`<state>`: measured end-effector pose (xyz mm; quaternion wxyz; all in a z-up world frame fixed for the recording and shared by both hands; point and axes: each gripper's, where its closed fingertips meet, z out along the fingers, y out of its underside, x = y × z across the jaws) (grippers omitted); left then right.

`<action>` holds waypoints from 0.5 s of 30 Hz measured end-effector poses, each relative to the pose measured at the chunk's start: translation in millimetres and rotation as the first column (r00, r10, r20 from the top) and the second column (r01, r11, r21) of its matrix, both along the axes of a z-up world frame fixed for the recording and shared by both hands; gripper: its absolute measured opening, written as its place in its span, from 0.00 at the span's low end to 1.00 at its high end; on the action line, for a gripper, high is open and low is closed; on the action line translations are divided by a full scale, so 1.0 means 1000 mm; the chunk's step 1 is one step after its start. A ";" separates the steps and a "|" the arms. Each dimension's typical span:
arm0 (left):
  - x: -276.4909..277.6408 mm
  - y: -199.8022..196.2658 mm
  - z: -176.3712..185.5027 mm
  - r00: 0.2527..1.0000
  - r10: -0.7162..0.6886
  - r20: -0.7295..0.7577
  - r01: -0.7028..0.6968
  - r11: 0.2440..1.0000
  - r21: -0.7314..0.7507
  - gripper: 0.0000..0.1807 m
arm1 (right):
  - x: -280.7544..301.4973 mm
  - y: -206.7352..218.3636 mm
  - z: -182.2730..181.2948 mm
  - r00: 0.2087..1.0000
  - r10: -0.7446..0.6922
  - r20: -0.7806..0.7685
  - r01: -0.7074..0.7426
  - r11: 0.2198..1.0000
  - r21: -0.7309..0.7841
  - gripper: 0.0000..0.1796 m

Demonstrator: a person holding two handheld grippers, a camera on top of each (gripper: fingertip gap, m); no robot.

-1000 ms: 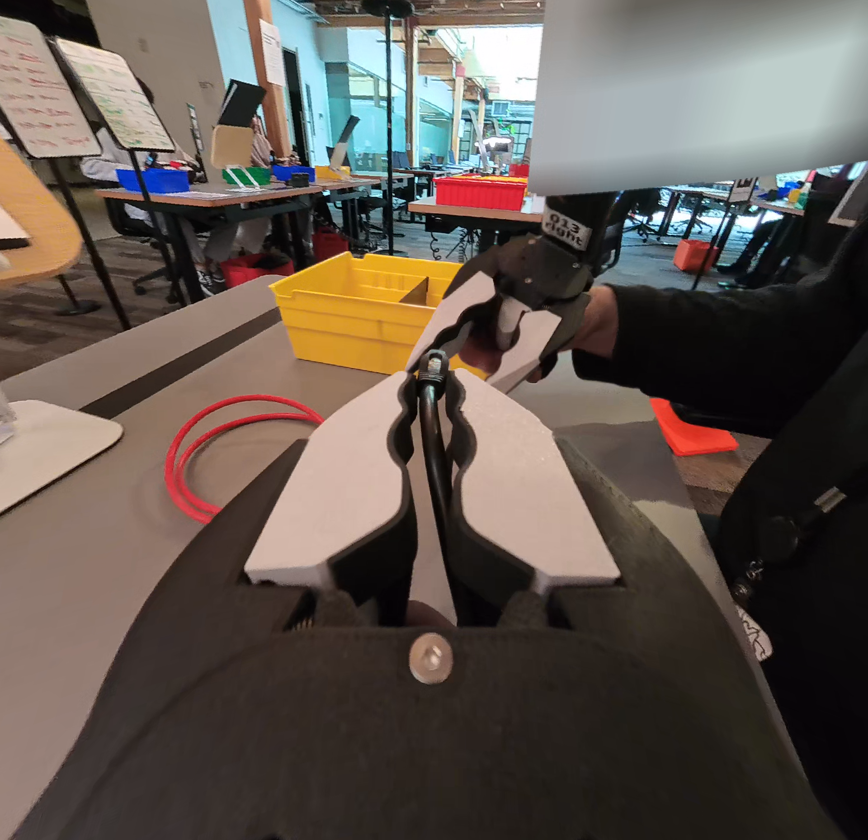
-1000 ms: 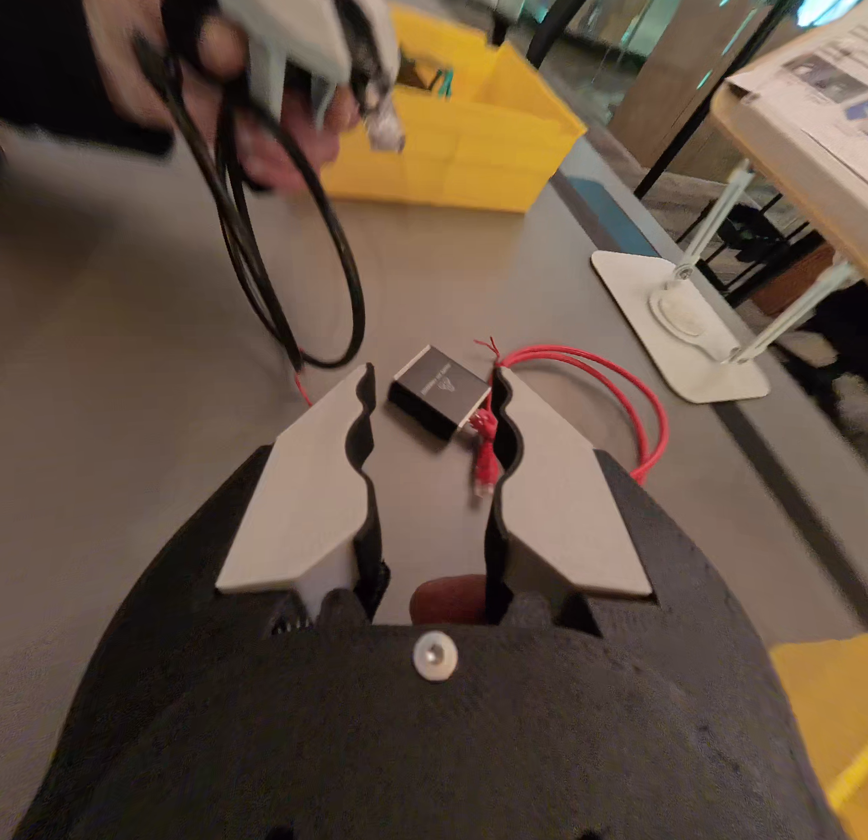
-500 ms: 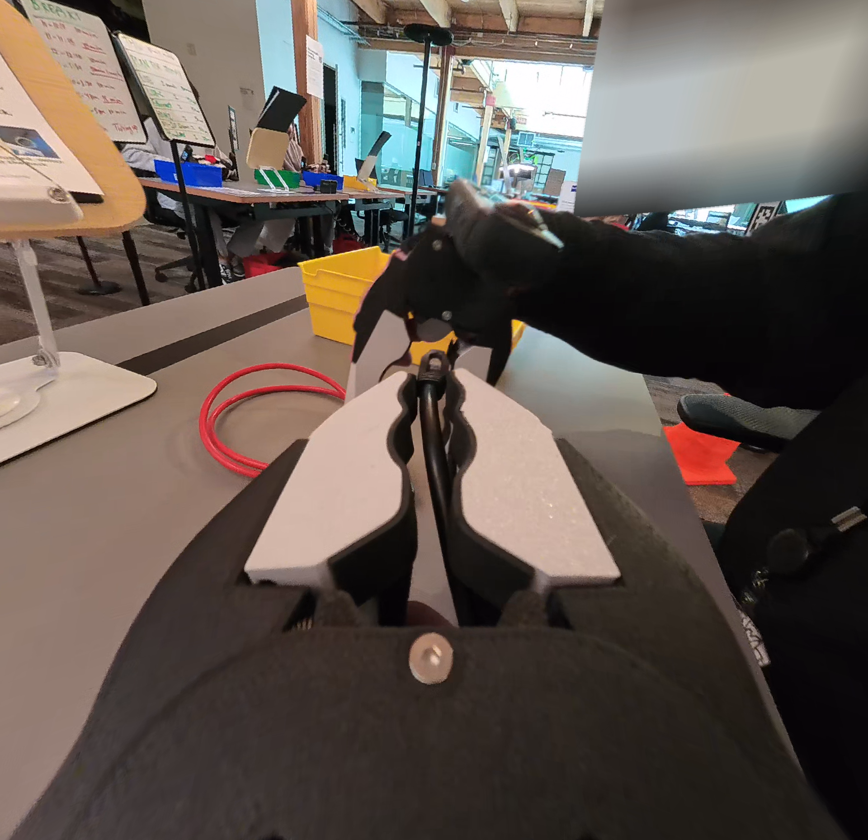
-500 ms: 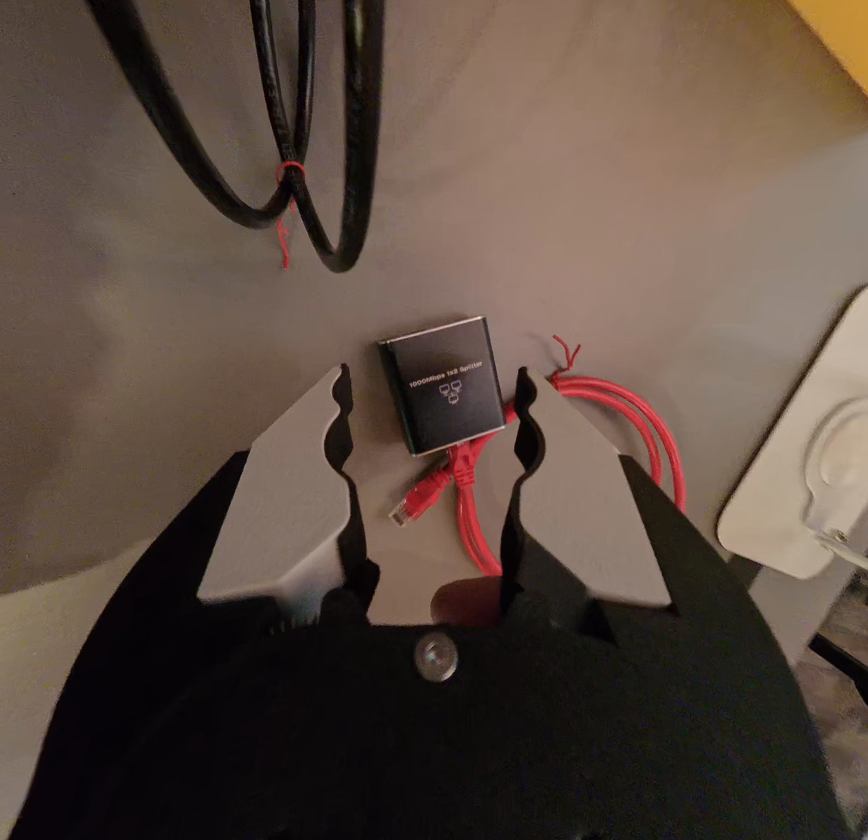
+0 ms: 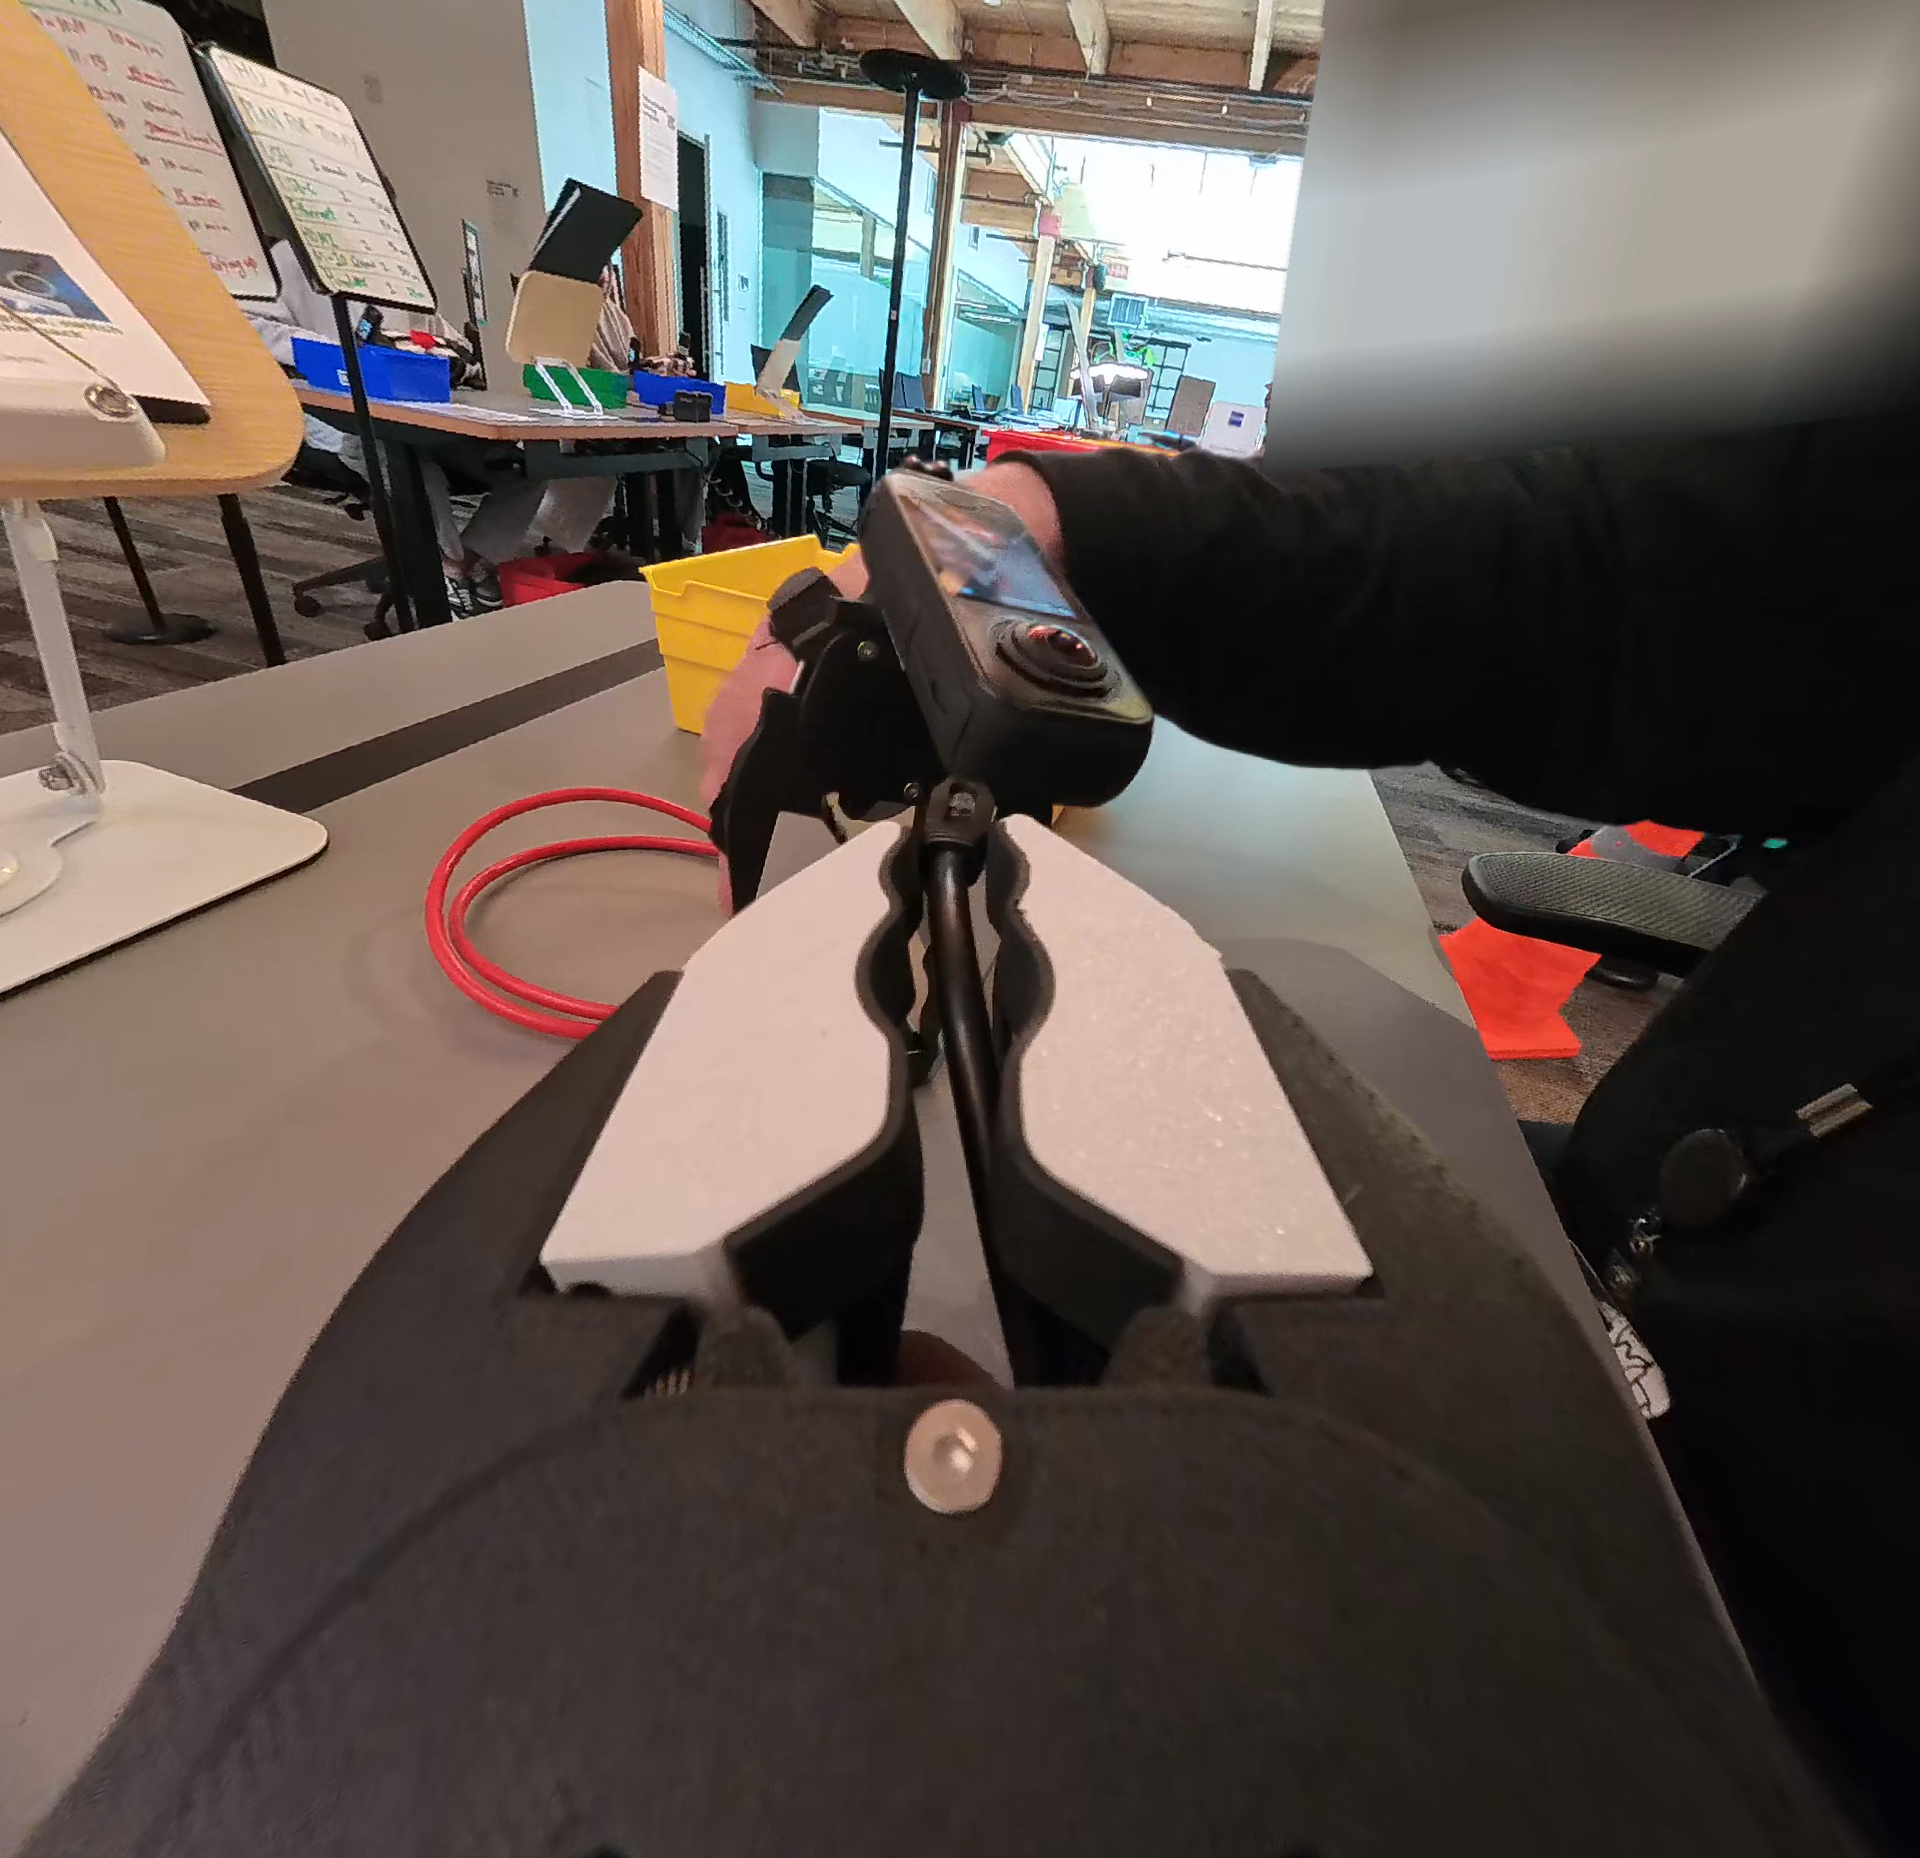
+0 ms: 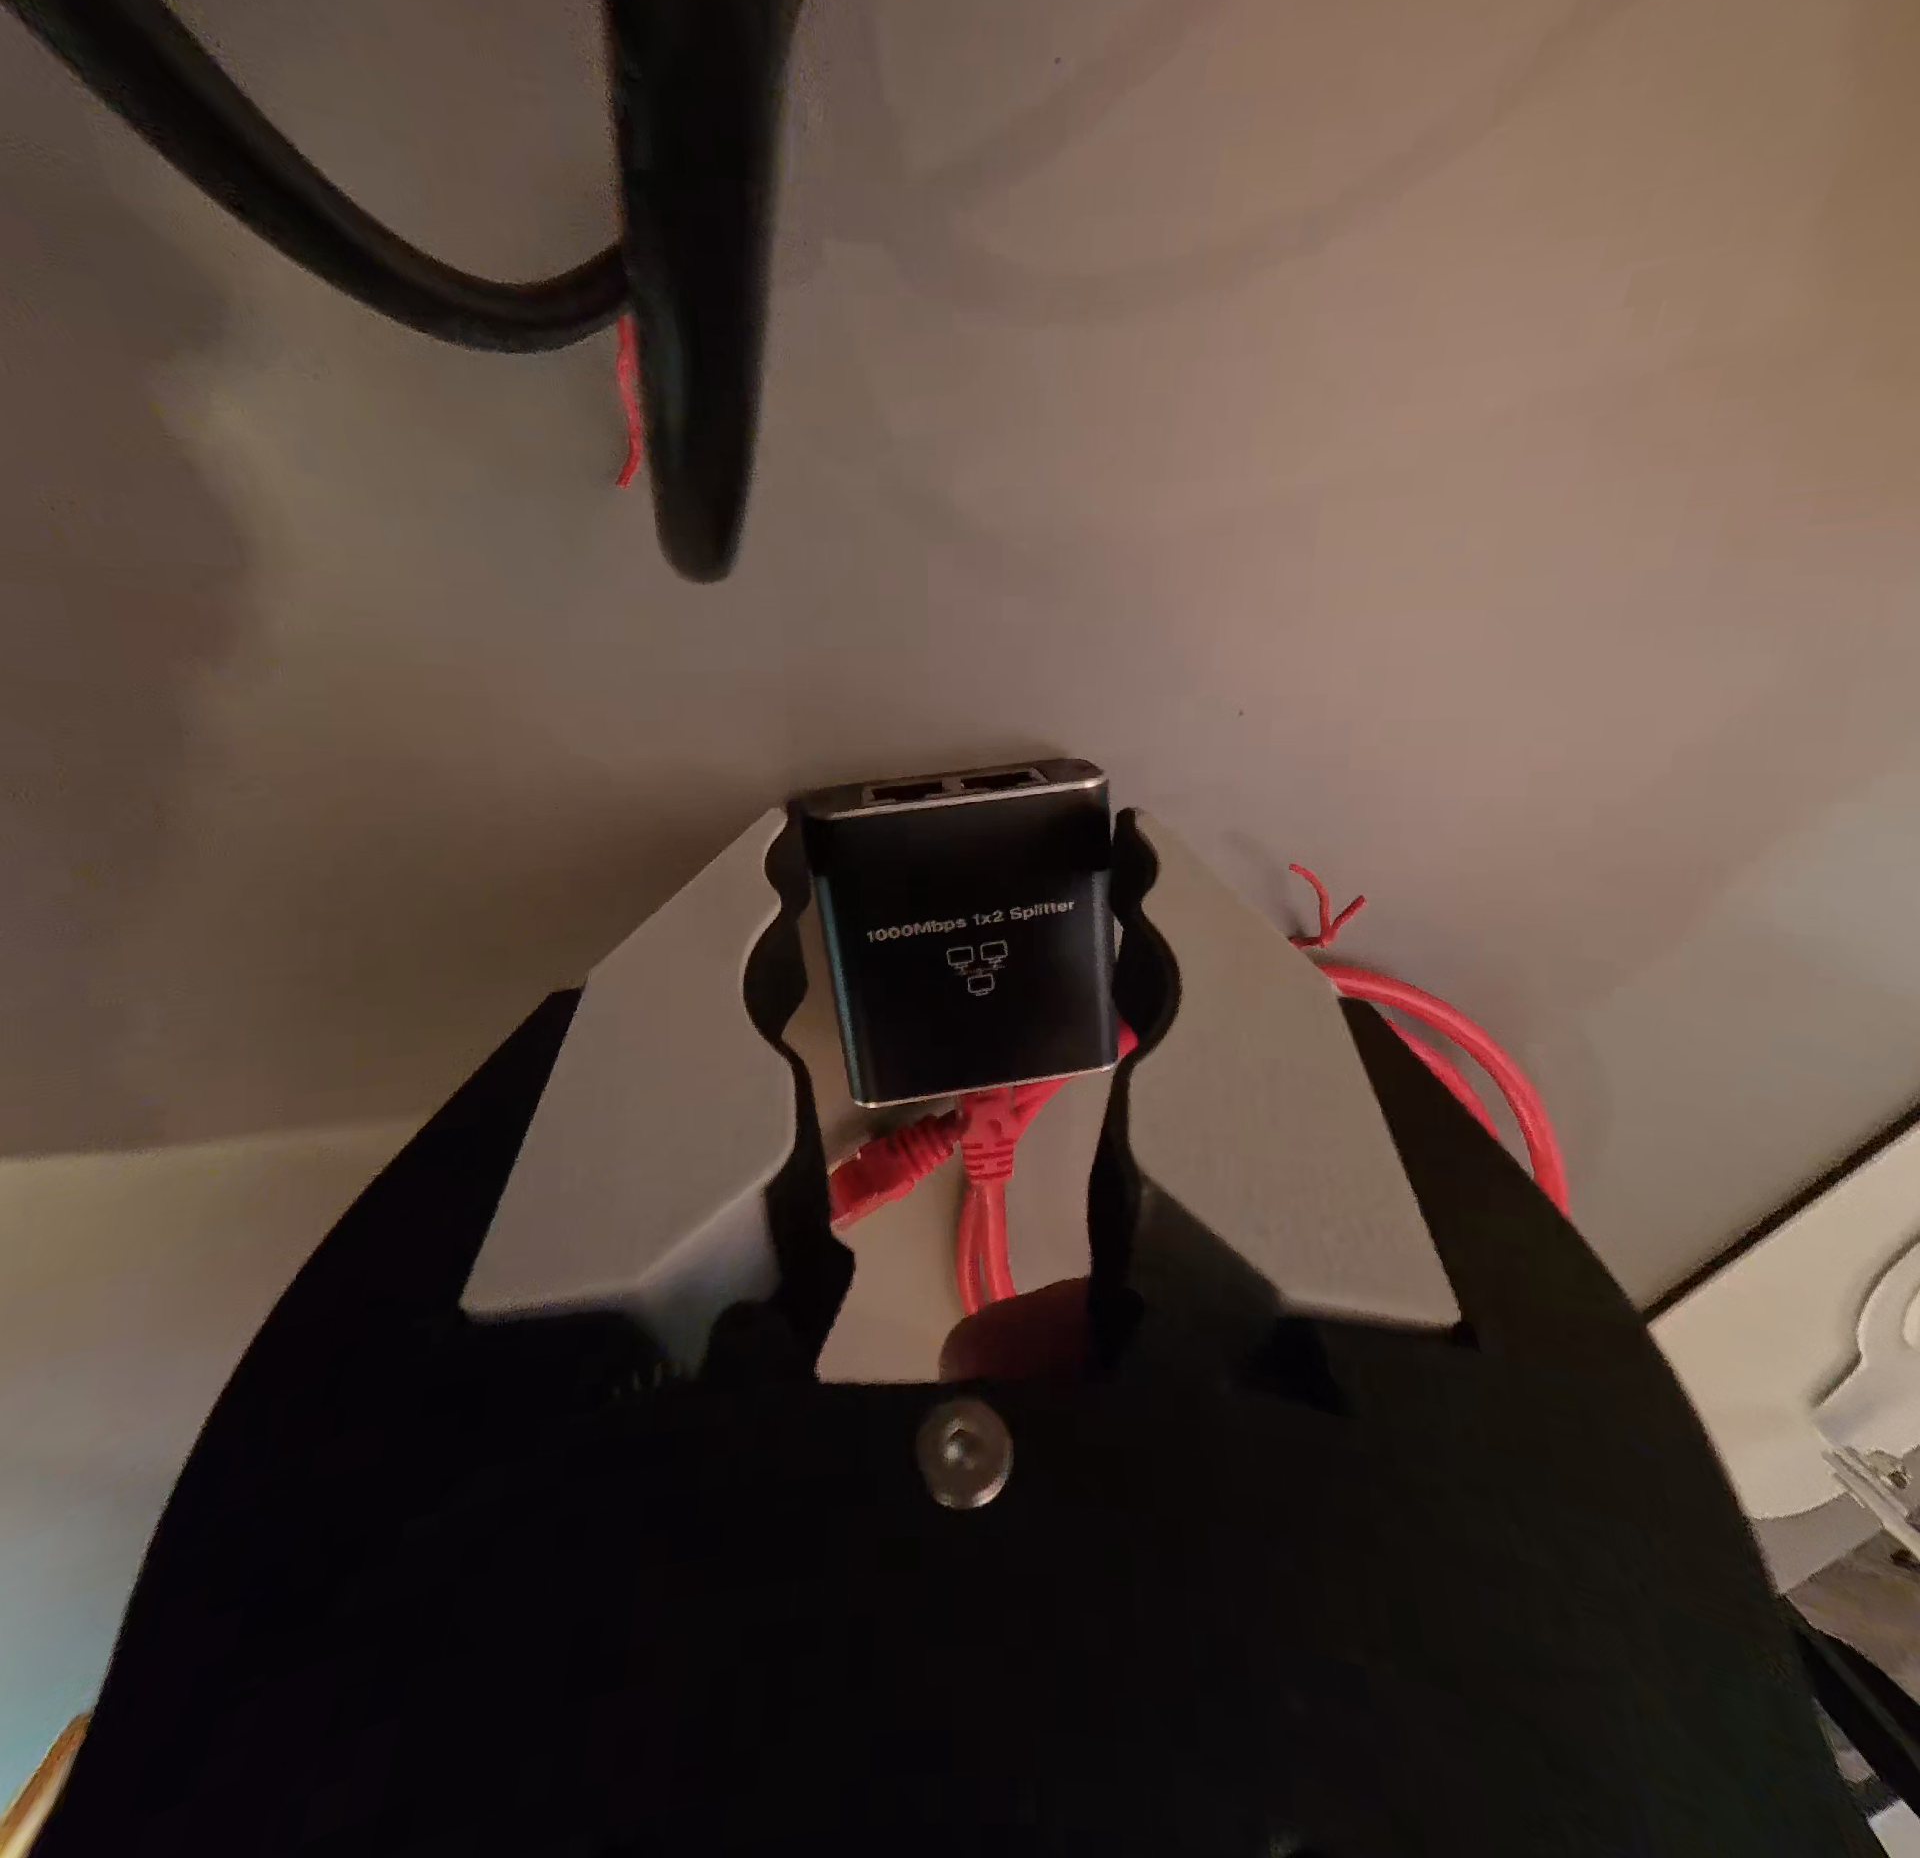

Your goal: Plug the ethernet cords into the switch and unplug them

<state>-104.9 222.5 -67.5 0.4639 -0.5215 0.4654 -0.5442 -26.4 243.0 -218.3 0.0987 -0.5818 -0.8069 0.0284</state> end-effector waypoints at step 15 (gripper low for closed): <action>-0.004 0.007 -0.002 1.000 0.025 0.003 -0.025 1.000 -0.008 0.06 | 0.005 -0.005 0.003 0.999 0.029 0.023 -0.027 0.997 -0.071 0.31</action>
